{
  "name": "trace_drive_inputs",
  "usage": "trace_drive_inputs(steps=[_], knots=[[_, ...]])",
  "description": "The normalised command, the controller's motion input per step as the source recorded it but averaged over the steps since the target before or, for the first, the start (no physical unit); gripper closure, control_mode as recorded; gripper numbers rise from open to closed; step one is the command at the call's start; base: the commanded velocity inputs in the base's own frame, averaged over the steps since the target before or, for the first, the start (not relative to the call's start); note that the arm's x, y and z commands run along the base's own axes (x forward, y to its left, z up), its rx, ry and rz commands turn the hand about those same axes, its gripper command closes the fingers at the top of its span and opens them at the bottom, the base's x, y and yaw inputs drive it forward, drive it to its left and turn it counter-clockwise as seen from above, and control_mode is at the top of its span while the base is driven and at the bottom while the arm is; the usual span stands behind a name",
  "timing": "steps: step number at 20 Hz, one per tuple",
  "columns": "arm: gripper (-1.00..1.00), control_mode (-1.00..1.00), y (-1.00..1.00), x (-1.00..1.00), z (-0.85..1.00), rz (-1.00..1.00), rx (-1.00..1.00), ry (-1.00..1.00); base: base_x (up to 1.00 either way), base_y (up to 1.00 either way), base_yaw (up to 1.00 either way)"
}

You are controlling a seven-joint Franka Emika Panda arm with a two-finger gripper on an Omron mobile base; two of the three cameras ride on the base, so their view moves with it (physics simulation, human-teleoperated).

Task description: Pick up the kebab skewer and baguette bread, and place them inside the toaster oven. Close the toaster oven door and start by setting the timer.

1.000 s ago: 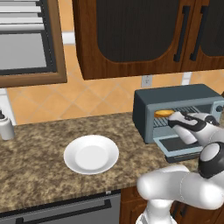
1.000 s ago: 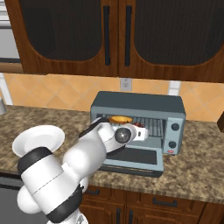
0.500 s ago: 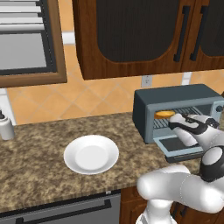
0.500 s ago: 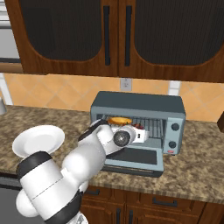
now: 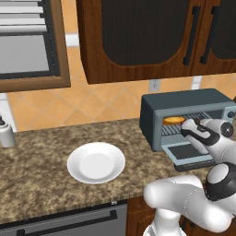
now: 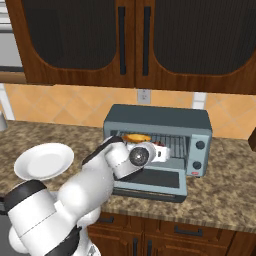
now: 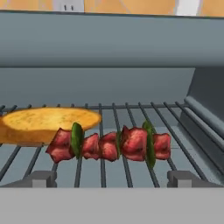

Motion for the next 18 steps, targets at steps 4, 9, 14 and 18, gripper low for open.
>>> trace_drive_inputs(steps=[4, 9, 14, 18], knots=[[-1.00, -1.00, -0.09, -0.26, 0.04, 0.00, 0.00, 0.18, 0.00, 0.00, 0.00], [-1.00, -1.00, -0.20, -0.86, 0.03, 0.06, 0.00, 0.15, 0.00, 0.00, 0.00], [-1.00, -1.00, -0.29, -1.00, 0.00, 0.00, 0.00, 0.09, 0.00, 0.00, 0.00], [-1.00, -1.00, -0.28, -1.00, 0.00, 0.02, 0.00, 0.13, 0.00, 0.00, 0.00]])
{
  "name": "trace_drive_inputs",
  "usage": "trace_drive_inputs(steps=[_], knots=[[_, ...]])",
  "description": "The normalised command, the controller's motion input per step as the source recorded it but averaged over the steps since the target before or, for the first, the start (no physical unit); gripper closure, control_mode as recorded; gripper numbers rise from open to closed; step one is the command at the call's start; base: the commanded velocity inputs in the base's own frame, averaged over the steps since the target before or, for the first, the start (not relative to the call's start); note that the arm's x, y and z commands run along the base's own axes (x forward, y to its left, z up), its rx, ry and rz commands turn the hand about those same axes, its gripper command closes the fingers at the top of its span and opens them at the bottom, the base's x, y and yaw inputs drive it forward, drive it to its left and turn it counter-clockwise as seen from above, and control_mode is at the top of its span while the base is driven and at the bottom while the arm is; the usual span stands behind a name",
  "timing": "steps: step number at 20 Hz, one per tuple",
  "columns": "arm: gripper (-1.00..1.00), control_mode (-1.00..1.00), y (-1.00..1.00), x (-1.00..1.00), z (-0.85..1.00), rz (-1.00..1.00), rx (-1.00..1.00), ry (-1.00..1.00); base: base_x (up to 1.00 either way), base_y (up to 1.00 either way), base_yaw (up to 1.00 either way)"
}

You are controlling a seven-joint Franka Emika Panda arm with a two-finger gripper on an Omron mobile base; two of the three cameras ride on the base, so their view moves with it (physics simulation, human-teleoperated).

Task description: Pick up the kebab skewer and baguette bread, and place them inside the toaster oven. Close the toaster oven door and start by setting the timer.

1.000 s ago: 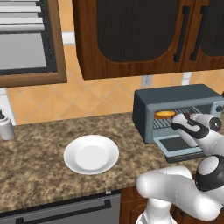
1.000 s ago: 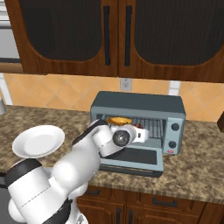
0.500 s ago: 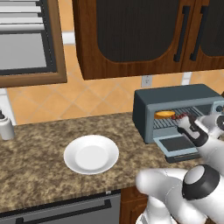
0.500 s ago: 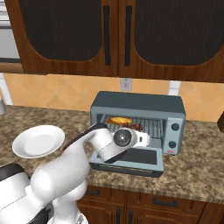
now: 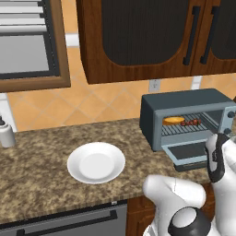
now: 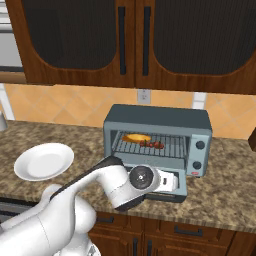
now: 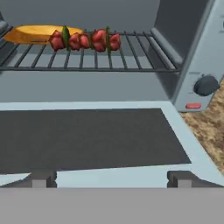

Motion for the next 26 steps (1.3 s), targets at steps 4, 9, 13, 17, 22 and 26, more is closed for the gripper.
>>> trace_drive_inputs(steps=[4, 9, 13, 17, 22, 26], knots=[[-1.00, -1.00, -0.14, -0.81, 0.00, 0.05, 0.00, 0.16, 0.00, 0.00, 0.00], [-1.00, -1.00, -0.02, -0.36, -0.19, 0.08, -0.02, 0.09, 0.00, 0.00, 0.00], [-1.00, -1.00, -0.06, -0.06, -0.38, 0.10, -0.03, 0.00, 0.00, 0.00, 0.00], [-1.00, -1.00, -0.04, 0.09, -0.43, 0.07, -0.04, 0.00, 0.00, 0.00, 0.00], [-1.00, -1.00, -0.04, 0.17, -0.14, 0.00, 0.00, 0.00, 0.00, 0.00, 0.00], [-1.00, -1.00, 0.00, 0.26, 0.00, 0.00, 0.00, 0.00, 0.00, 0.00, 0.00]])
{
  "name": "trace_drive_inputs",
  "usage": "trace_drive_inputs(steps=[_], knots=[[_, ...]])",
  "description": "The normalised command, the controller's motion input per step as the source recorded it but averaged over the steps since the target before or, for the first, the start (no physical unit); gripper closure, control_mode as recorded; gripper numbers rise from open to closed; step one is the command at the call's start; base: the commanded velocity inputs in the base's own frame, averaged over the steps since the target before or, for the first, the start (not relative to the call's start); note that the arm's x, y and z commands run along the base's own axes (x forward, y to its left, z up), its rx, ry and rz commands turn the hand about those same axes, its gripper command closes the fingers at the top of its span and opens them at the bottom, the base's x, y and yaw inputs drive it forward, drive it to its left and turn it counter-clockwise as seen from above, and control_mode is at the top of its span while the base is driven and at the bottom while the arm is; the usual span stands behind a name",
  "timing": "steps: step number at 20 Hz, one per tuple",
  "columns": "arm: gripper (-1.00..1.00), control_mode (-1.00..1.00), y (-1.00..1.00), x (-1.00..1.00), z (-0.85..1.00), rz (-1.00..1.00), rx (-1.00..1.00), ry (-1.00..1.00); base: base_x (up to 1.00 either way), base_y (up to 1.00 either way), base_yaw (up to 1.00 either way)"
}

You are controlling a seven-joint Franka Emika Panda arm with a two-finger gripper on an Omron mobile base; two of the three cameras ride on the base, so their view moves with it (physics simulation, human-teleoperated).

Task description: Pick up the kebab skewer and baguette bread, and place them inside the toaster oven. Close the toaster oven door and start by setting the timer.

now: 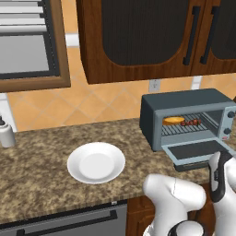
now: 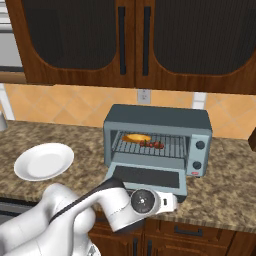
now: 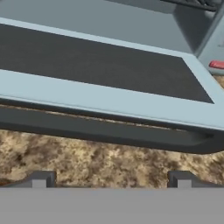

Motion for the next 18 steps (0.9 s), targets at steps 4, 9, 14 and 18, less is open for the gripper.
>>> trace_drive_inputs(steps=[4, 9, 14, 18], knots=[[-1.00, -1.00, 0.00, 0.19, -0.03, 0.00, 0.09, 0.00, 0.00, 0.00, 0.00], [-1.00, -1.00, 0.00, 0.00, -0.36, 0.00, 0.14, 0.00, 0.00, 0.00, 0.00], [-1.00, -1.00, 0.00, 0.20, -0.19, 0.00, 0.02, -0.02, 0.00, 0.00, 0.00], [-1.00, -1.00, 0.00, 0.40, -0.17, 0.00, 0.00, -0.01, 0.00, 0.00, 0.00]])
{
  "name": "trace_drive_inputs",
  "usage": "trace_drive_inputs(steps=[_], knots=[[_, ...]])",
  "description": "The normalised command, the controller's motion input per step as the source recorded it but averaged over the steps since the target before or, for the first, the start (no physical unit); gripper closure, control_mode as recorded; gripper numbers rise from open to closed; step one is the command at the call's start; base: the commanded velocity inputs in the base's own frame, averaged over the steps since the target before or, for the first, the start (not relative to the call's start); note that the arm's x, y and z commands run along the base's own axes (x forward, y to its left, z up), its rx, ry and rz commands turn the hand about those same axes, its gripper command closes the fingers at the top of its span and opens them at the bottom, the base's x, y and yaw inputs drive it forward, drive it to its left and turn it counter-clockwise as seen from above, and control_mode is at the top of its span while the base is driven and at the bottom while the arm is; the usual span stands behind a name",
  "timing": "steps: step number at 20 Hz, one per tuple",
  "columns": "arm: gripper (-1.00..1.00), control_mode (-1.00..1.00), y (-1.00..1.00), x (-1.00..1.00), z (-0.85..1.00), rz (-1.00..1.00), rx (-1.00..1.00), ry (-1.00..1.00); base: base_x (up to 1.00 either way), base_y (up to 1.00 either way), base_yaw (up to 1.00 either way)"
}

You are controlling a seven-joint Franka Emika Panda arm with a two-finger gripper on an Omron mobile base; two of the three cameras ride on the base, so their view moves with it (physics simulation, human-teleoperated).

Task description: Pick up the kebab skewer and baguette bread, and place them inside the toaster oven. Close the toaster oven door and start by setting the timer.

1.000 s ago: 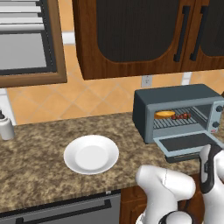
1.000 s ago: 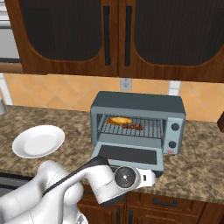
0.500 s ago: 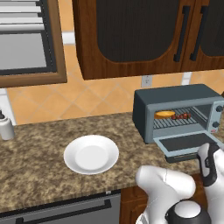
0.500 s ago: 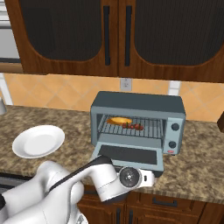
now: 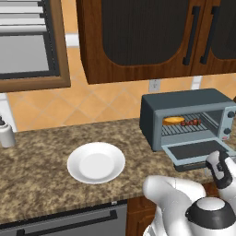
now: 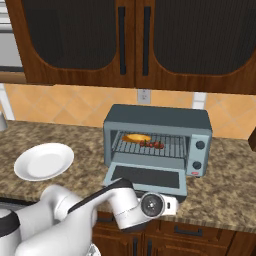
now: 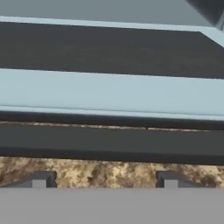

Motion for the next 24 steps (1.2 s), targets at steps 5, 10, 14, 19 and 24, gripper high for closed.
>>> trace_drive_inputs(steps=[5, 10, 14, 19, 24], knots=[[-1.00, -1.00, 0.00, 0.38, -0.10, 0.00, 0.00, -0.03, 0.00, 0.00, 0.00], [-1.00, -1.00, 0.00, 0.38, 0.00, 0.00, 0.00, -0.06, 0.00, 0.00, 0.00], [-1.00, -1.00, 0.00, 0.34, -0.04, 0.00, 0.00, -0.02, 0.00, 0.00, 0.00], [-1.00, -1.00, 0.03, 0.38, -0.10, 0.00, 0.00, 0.00, 0.00, 0.00, 0.00], [-1.00, -1.00, 0.05, 0.16, -0.41, -0.01, 0.00, -0.02, 0.00, 0.00, 0.00]])
